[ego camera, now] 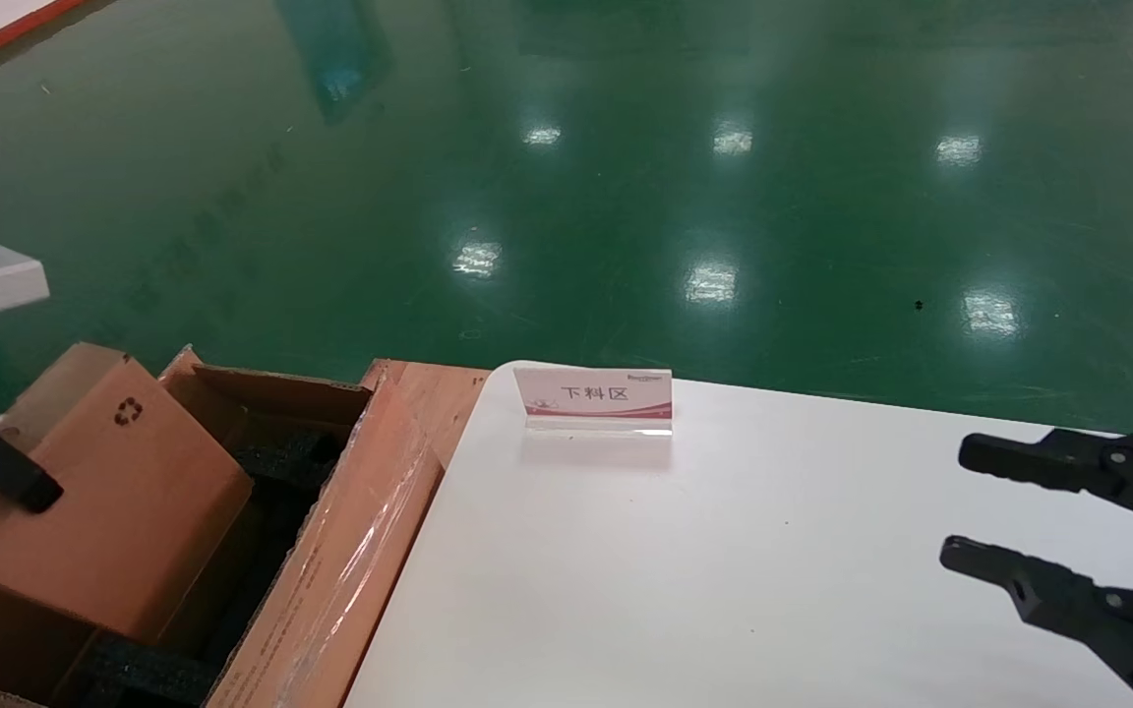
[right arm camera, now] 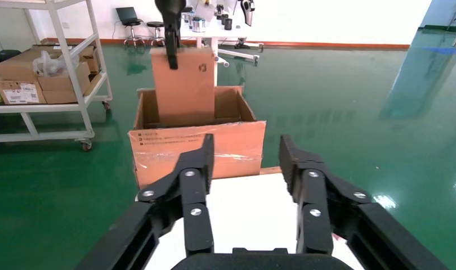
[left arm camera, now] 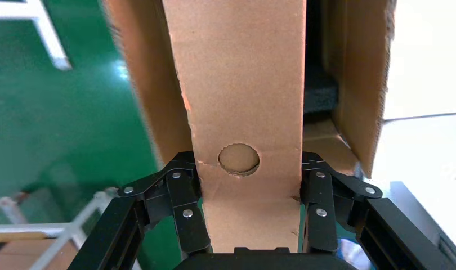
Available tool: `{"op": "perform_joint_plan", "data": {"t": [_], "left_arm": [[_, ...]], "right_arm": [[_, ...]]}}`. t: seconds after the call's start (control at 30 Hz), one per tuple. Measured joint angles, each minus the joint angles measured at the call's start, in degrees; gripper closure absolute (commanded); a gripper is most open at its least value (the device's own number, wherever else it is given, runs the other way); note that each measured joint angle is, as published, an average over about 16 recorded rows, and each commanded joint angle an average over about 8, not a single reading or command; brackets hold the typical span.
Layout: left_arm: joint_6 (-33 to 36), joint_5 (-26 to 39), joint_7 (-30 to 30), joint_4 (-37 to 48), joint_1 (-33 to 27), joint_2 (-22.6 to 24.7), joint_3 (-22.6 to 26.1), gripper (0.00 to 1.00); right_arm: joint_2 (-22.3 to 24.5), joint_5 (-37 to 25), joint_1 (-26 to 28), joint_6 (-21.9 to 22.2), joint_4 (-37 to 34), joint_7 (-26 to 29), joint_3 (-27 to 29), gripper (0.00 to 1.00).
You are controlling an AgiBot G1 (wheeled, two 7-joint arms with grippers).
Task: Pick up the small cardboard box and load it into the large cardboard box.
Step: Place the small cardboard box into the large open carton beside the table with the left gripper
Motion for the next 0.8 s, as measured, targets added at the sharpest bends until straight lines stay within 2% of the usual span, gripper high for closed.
{"op": "perform_joint_plan", "data": {"t": [0.43,0.8], "left_arm": [[-6.55,1.76,-2.65,-0.76,5.84,-2.90,-1.03,1.00],[-11.01,1.36,-1.67,3.21,12.69,-3.17,-1.82,1.00]], "right_arm": [[0.02,0.03,0.01,0.02,0.00,-0.02,-0.04,0.00],[0.03,0.05,0.02,0.03,0.00,-0.04,-0.08,0.00]]}}
